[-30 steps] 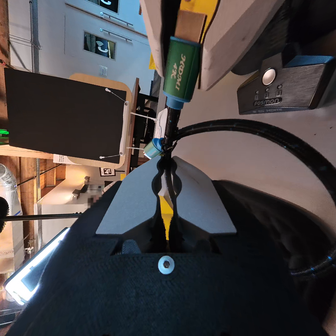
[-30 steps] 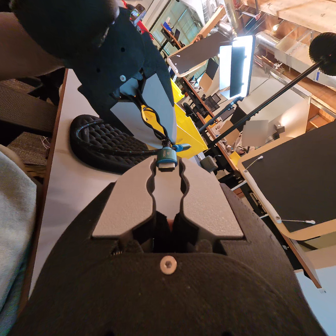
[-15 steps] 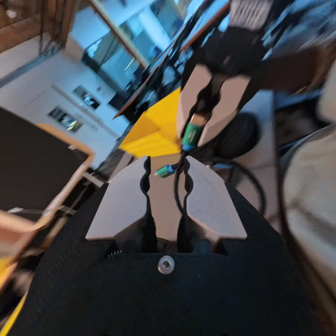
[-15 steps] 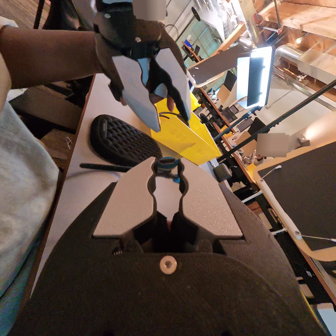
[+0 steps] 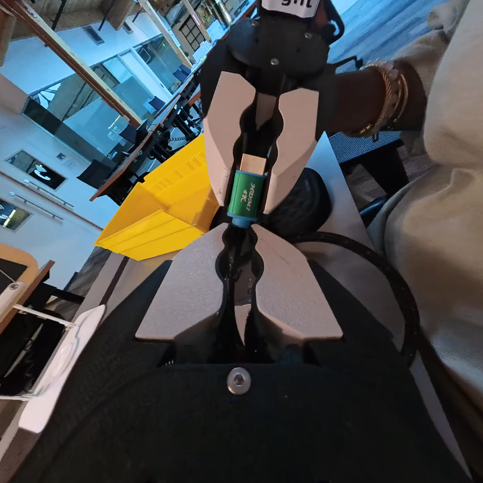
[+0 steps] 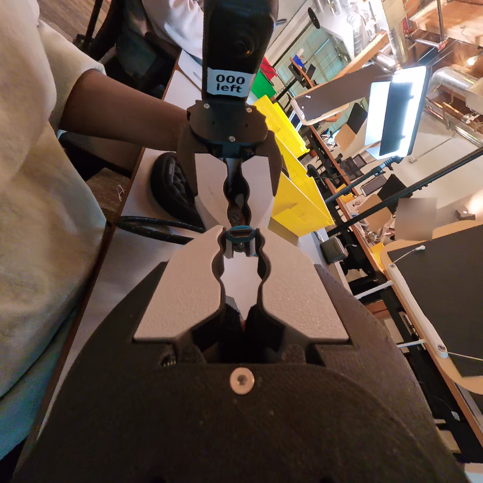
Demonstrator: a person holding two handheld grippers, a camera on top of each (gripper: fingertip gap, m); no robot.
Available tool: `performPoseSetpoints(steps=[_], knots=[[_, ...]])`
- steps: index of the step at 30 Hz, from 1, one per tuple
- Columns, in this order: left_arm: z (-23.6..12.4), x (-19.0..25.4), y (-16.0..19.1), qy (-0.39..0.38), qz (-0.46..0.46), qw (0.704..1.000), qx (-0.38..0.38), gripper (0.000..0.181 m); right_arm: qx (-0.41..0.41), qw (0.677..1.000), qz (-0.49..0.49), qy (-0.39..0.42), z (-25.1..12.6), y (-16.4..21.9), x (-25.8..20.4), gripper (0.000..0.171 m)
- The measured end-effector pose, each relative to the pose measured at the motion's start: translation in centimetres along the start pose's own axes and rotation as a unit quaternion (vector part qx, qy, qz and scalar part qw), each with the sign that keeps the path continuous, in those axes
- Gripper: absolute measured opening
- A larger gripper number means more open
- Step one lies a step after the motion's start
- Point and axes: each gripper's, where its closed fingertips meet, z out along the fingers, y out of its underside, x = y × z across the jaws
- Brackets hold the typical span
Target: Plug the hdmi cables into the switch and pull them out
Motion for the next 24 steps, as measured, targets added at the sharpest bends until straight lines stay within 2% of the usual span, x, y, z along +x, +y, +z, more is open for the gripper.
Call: performPoseSetpoints(steps=[3, 7, 10, 13, 16, 19, 21, 22, 24], knots=[[-0.1, -0.2, 0.9, -0.011, -0.018, 1.000, -0.012, 0.008, -0.015, 1.000, 0.004, -0.003, -0.2, 0.7, 0.1, 0.021], [-0.8, -0.7, 2.0, -0.033, -0.011, 0.998, -0.061, 0.008, 0.005, 1.000, 0.015, -0.001, -0.8, 0.4, 0.4, 0.021], [-1.4, -0.6, 2.2, -0.028, -0.025, 0.997, -0.062, 0.007, 0.014, 0.999, 0.034, -0.012, -1.1, 0.2, 0.5, 0.021], [-1.5, -0.5, 3.2, -0.041, -0.002, 0.995, -0.089, 0.007, -0.001, 0.999, 0.038, -0.021, -0.5, 1.1, 0.0, 0.021], [-1.4, 0.0, 2.1, -0.033, -0.010, 0.998, -0.058, 0.019, 0.013, 0.998, 0.055, -0.036, -0.3, 1.1, -0.5, 0.021], [-1.0, 0.5, 1.0, -0.008, -0.015, 0.999, -0.036, 0.022, 0.018, 0.997, 0.053, -0.044, -0.1, 1.0, -0.8, 0.021], [-0.4, 0.9, 1.2, 0.005, -0.007, 0.999, -0.045, 0.019, 0.031, 0.997, 0.055, -0.049, -0.1, 0.6, -1.0, 0.021], [-0.1, 1.0, 1.7, 0.007, -0.004, 0.998, -0.057, 0.007, 0.035, 0.997, 0.054, -0.048, -0.1, 0.4, -1.0, 0.021], [0.1, 0.7, 2.2, -0.001, -0.018, 0.998, -0.063, 0.005, 0.023, 0.998, 0.041, -0.037, -0.2, 0.6, -0.7, 0.021]])
